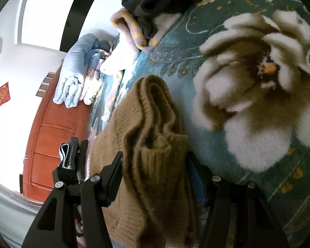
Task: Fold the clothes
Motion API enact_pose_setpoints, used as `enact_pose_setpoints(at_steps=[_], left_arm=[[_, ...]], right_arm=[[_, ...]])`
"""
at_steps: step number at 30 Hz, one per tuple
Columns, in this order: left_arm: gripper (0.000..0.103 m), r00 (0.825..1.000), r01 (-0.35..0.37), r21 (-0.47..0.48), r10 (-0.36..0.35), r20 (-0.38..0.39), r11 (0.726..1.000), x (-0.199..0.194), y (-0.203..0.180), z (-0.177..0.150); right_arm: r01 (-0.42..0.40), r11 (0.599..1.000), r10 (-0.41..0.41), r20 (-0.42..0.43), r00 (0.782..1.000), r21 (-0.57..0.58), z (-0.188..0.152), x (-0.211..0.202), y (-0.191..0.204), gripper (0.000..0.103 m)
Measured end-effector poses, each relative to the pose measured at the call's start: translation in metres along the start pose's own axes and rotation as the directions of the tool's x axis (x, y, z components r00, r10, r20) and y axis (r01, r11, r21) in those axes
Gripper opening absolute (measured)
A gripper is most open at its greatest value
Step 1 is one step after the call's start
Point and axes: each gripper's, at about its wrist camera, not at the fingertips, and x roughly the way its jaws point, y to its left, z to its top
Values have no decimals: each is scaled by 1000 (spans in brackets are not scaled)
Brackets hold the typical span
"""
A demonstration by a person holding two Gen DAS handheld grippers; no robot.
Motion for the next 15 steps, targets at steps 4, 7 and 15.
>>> enact_pose_setpoints(at_steps=[4,7,15], left_arm=[[65,1000,21,-2,-21,0,1000,-3,4,-7],[66,1000,18,26,-18,13,1000,-4,2,-11],[66,999,25,0,-25,26,1000,-11,5,-18]], right_arm=[[12,999,-13,-9,1000,-36,-12,-2,6,61],[6,998,-7,-24,1000,-59,-28,-4,9,61],[-44,999,44,36,998,10,-34,-7,1,60]])
